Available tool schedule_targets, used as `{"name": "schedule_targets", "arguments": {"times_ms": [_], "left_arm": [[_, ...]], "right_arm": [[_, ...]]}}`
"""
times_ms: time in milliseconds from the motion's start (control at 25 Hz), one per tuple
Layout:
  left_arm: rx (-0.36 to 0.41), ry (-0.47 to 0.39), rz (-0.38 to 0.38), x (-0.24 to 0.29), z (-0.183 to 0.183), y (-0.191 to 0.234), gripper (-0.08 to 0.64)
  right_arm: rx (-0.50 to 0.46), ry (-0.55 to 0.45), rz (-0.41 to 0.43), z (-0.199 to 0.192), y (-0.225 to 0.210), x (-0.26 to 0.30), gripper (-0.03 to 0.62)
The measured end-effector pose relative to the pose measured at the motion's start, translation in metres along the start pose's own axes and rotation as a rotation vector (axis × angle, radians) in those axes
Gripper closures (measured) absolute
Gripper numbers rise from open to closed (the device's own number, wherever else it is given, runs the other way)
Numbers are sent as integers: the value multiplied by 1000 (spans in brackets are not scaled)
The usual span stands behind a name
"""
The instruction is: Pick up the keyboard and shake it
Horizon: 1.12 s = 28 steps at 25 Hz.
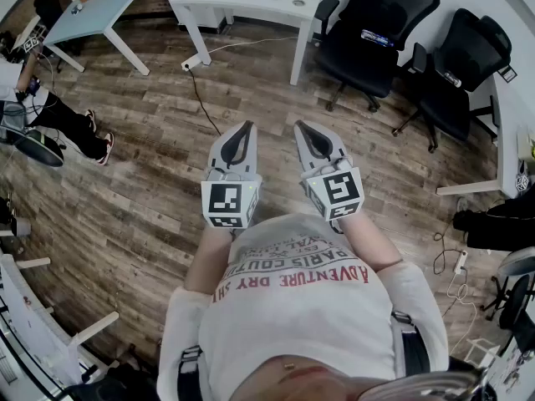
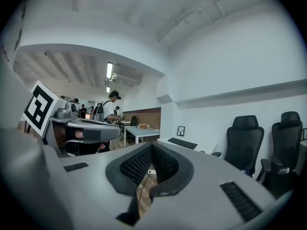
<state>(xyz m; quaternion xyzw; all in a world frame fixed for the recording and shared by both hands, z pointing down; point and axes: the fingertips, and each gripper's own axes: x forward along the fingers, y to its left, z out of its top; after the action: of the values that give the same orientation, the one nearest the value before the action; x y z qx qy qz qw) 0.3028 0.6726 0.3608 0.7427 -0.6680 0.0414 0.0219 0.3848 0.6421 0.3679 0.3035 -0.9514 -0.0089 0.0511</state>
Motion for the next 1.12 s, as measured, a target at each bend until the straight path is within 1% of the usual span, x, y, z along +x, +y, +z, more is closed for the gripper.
{"name": "schedule_targets", "arguments": {"times_ms": [360,520,640,760,880,1000,1120], "left_arm": [[-22,1,-12,6,-2,6,528],[-28,6,-17,6,-3,12,528],[-39,20,-20,4,-9,16,528],[-48,48,-11,8,-20,27,528],[-62,72,1,14,-29,36,528],[-67,73,24,28,-32,46,528],[-57,80,38,47,-36,60,528]], "right_arm": [[6,3,-10,-2,-3,7,575],[60,-9,-31,-3,-6,12,575],[85,8,-36,-9,-4,17,575],[81,37,-22,-18,2,26,575],[98,66,9,-27,5,35,575],[109,82,29,-34,-6,51,575],[125,90,47,-44,-17,75,575]]}}
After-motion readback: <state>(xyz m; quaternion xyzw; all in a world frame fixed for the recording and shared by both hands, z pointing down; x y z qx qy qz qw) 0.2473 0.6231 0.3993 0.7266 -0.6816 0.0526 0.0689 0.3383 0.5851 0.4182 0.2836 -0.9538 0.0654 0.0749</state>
